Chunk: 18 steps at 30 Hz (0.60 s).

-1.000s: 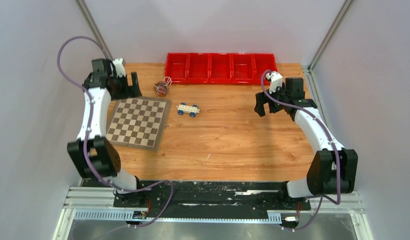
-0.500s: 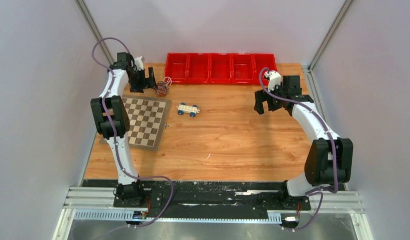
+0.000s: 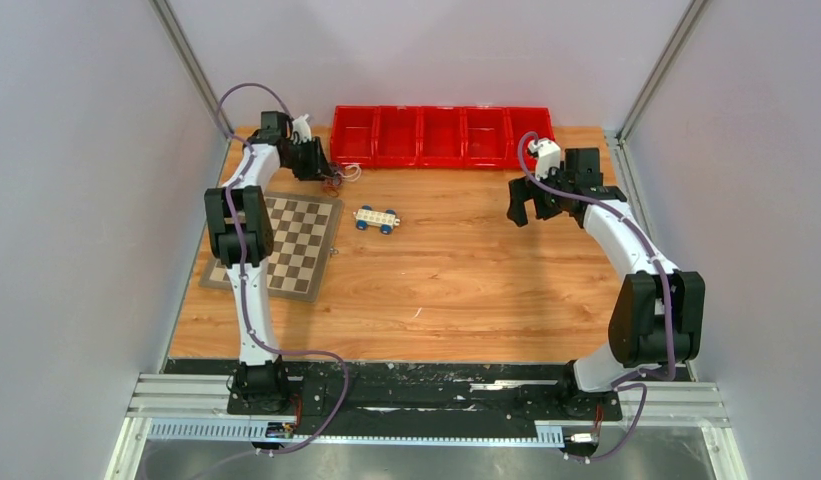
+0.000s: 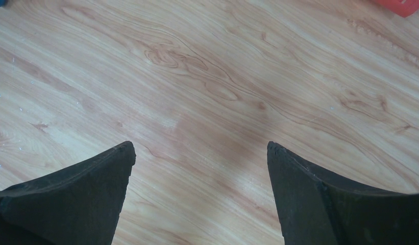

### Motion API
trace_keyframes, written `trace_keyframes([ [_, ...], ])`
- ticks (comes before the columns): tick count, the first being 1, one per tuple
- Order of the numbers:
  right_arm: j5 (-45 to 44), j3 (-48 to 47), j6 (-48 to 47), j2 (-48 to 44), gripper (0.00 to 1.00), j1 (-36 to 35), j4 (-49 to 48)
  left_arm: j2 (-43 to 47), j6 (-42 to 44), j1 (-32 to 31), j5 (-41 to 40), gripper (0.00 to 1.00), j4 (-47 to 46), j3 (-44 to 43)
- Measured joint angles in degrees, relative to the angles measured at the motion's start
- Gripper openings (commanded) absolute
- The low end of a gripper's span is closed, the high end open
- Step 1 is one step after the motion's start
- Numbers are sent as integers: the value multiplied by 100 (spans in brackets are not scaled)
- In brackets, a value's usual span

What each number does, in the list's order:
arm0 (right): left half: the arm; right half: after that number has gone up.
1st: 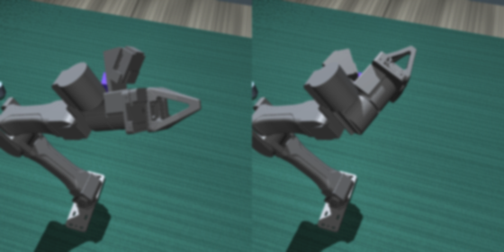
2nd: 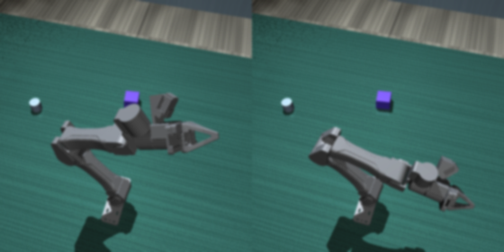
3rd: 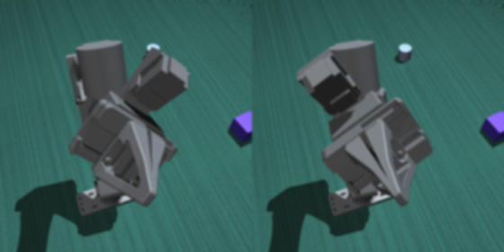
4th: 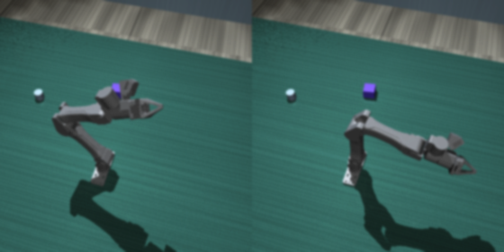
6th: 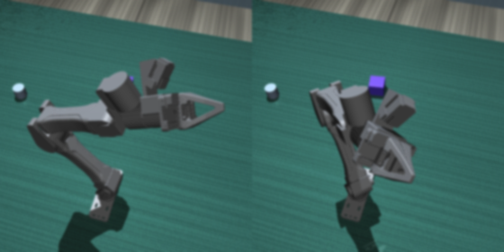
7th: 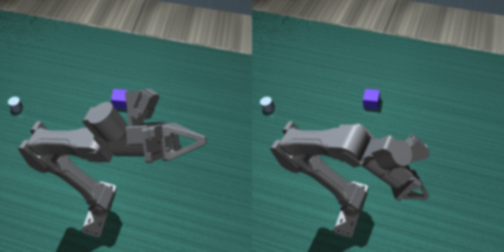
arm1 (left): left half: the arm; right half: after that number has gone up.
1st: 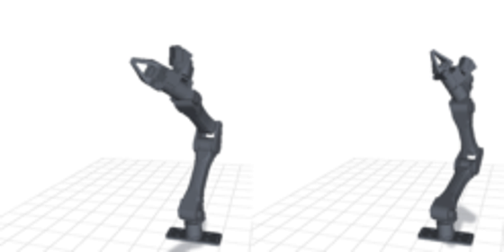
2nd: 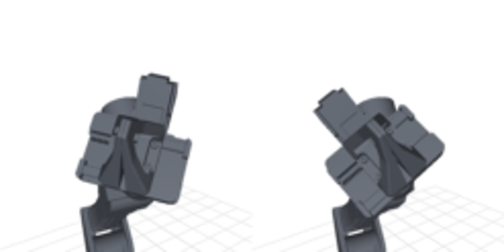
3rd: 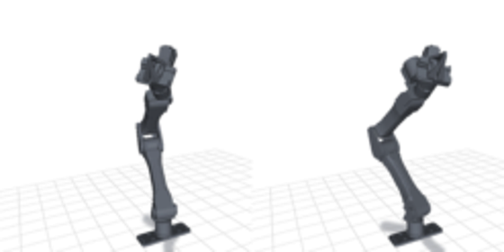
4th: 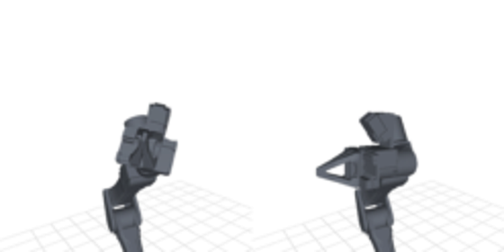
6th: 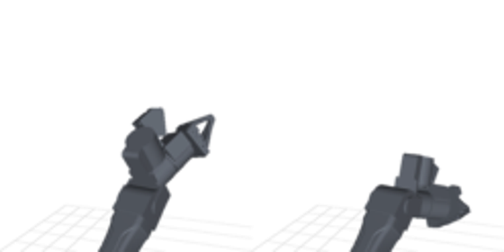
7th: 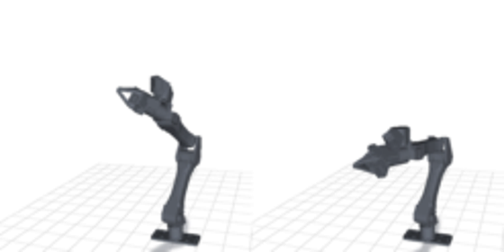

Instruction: Untangle the cables

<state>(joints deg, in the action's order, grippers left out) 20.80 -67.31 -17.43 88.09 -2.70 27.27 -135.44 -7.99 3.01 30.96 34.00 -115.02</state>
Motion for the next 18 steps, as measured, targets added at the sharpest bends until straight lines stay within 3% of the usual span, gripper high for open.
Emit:
trace_keyframes([
  [2, 57, -31, 2, 15, 100, 0, 4, 0, 4, -24, 144, 3, 2, 0],
  [3, 85, -61, 4, 26, 100, 0, 9, 24, 37, -33, 208, 1, 0, 0],
  [7, 203, -157, 24, 42, 100, 0, 15, 387, 70, -42, 466, 0, 42, 321],
  [12, 625, -181, 44, -61, 100, 2, 142, 2273, -48, -201, 837, 0, -221, 1985],
  [18, 1447, -210, 42, -479, 99, 0, 424, 4050, -201, -1521, 1456, 0, -907, 2651],
])
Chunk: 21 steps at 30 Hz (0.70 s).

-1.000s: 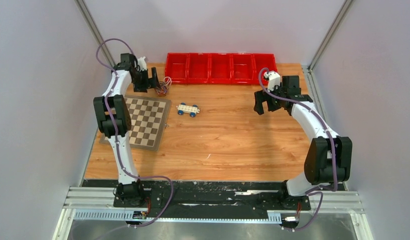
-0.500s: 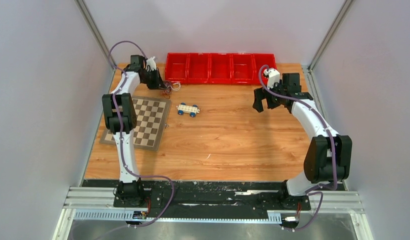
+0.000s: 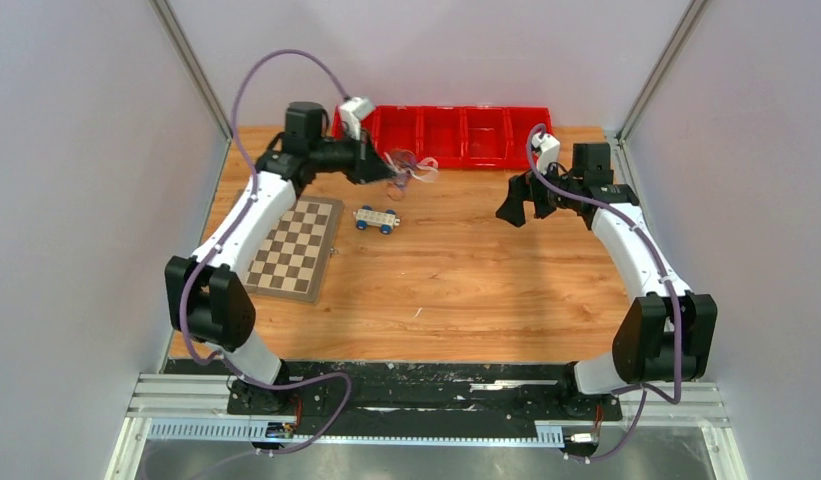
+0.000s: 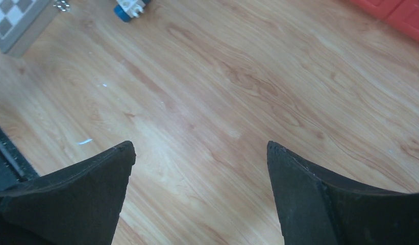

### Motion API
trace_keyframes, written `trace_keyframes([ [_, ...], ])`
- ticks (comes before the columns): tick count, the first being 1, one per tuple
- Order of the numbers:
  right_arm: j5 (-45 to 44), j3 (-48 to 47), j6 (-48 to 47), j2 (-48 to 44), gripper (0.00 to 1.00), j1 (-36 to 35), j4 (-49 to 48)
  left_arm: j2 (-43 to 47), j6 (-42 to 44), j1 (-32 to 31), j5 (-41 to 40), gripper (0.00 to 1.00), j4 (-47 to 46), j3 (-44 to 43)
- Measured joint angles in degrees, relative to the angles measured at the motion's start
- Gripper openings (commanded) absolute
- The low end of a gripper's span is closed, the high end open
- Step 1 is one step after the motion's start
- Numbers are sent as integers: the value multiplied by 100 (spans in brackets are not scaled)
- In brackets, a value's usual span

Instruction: Untangle the cables

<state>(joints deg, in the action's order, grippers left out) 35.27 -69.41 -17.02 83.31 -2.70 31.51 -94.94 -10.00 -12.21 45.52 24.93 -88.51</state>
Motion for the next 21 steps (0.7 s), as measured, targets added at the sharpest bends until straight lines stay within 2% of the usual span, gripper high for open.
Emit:
trace_keyframes([
  [1, 140, -35, -2, -17, 99, 0, 87, 122, -68, -282, 116, 10, -164, 122],
  [2, 245, -46, -9, -17, 99, 0, 140, 190, -149, -549, 225, 25, -361, 280],
  [4, 350, -35, -42, -15, 99, 0, 313, 199, -363, -1001, 361, 45, -791, 719],
  [6, 424, 26, -114, -26, 98, 0, 461, 61, -584, -1220, 417, 56, -1049, 1117],
  [10, 468, 372, -267, -87, 93, 0, 667, -459, -903, -1207, 380, 66, -1134, 1707],
  [17, 538, 756, -369, 151, 77, -20, 925, -699, -892, -1029, 343, 66, -1060, 2203],
  [21, 669, 765, -345, 522, 75, -101, 911, -699, -872, -1137, 380, 67, -1196, 2382],
])
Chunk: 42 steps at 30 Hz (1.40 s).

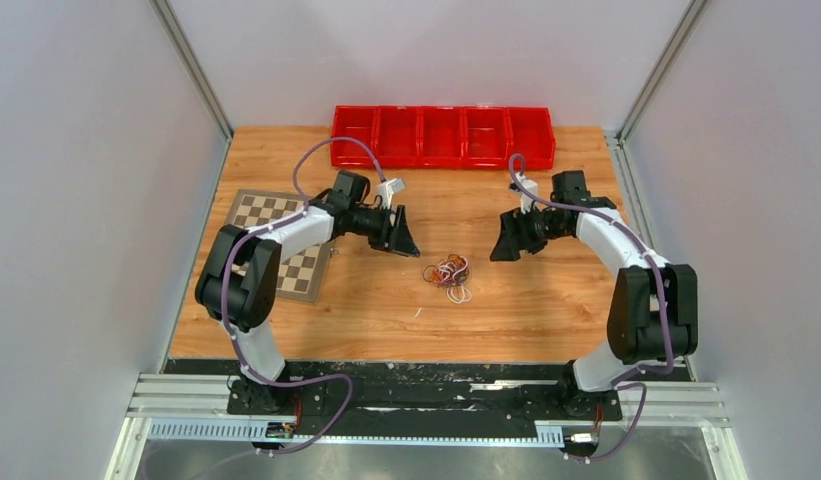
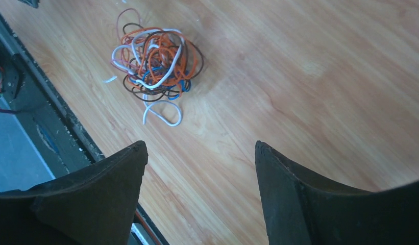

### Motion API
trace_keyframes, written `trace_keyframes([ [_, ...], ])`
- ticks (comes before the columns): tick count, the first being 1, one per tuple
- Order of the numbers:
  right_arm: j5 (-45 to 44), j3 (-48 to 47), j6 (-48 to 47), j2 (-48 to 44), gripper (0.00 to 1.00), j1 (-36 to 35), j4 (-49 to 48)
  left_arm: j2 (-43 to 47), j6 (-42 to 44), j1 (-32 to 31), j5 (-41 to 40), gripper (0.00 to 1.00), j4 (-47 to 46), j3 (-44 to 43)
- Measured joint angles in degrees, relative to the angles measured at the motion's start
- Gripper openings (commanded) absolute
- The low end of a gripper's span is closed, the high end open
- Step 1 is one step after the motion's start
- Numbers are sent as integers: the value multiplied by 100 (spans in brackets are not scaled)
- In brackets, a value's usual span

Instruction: Untangle the cables

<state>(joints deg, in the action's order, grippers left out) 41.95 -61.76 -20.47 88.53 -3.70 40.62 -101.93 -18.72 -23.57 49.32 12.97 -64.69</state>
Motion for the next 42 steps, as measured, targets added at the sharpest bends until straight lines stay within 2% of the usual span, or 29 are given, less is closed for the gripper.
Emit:
trace_keyframes([
  [7, 188, 120, 166, 407, 72, -533, -107, -186, 192, -387, -28, 65, -345, 184],
  [13, 306, 118, 481, 960, 59, -787, -404, -743, 162, -501, -94, 51, -566, 173],
  [19, 391, 151, 868, 1268, 55, -826, -791, -949, 155, -590, -164, 49, -616, 109],
  [26, 407, 197, 1163, 1379, 45, -1082, -1399, -1040, 155, -758, -254, 37, -656, -101],
  [31, 400, 293, 1252, 1565, 44, -1178, -1637, -1189, 199, -761, -400, 33, -610, -225],
  [36, 369, 527, 1172, 1499, 42, -1180, -1720, -1198, 278, -758, -527, 32, -516, -227],
  [40, 284, 765, 1016, 1217, 39, -1180, -1703, -1196, 321, -719, -557, 43, -516, -208],
  [42, 247, 785, 986, 1150, 34, -1180, -1707, -1196, 350, -678, -570, 46, -516, -168],
])
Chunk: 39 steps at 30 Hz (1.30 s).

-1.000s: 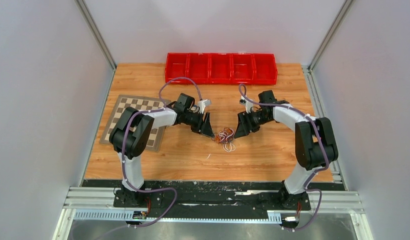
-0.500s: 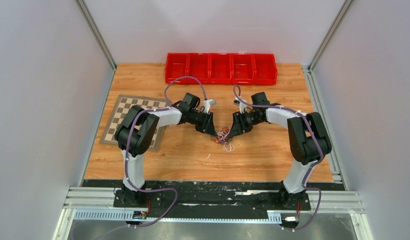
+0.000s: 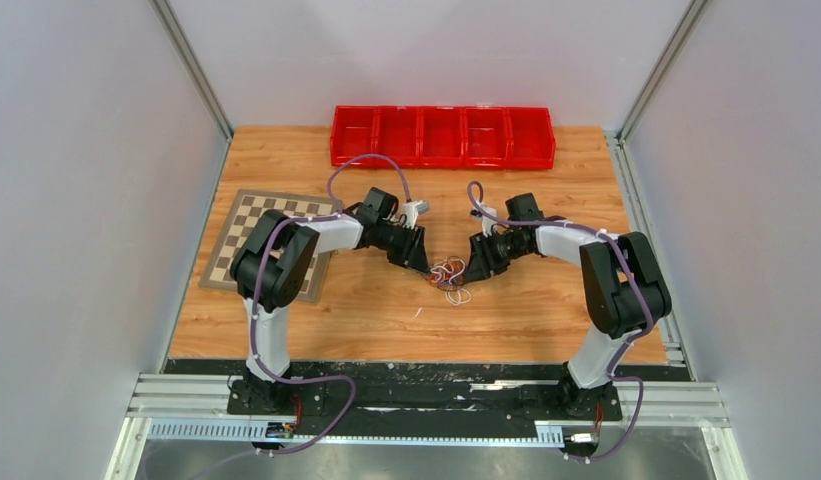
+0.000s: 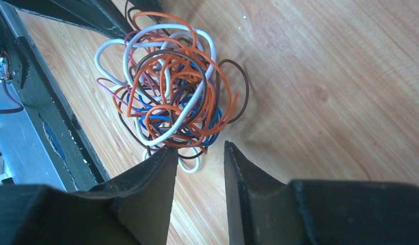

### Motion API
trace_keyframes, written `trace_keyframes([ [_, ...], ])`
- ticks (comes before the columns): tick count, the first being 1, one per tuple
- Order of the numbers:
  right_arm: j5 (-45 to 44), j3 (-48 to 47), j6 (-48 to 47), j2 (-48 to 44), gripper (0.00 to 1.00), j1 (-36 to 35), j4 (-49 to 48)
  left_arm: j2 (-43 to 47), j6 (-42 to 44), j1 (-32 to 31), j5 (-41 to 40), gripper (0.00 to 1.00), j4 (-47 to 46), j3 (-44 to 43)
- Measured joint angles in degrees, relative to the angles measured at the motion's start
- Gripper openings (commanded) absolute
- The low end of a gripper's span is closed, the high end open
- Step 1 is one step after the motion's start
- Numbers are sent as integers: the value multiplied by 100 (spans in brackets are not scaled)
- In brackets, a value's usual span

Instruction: Untangle the cables

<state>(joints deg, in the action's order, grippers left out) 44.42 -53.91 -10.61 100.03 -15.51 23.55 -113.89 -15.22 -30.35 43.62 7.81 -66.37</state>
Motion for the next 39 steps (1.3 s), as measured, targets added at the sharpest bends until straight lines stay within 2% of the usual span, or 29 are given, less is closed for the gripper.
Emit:
trace_keyframes([
  [5, -79, -2, 7, 2, 11, 0, -33, 15, 9, 76, 24, 46, 0, 31],
  [8, -149, -2, 2, 2, 0, 0, -35, 52, 13, 138, 7, 44, 0, 42],
  [20, -315, -17, 33, 0, 0, 0, -48, 319, 15, 291, -138, 43, -107, 186],
  [33, -409, -79, 144, 2, 0, 0, -46, 275, 133, 107, -319, 33, -118, -155],
  [36, -415, -81, 153, 2, 0, 0, -46, 275, 197, 109, -326, 35, -68, -160],
  [39, -428, -81, 155, 2, 0, 0, -46, 275, 210, 107, -323, 42, -20, -160],
])
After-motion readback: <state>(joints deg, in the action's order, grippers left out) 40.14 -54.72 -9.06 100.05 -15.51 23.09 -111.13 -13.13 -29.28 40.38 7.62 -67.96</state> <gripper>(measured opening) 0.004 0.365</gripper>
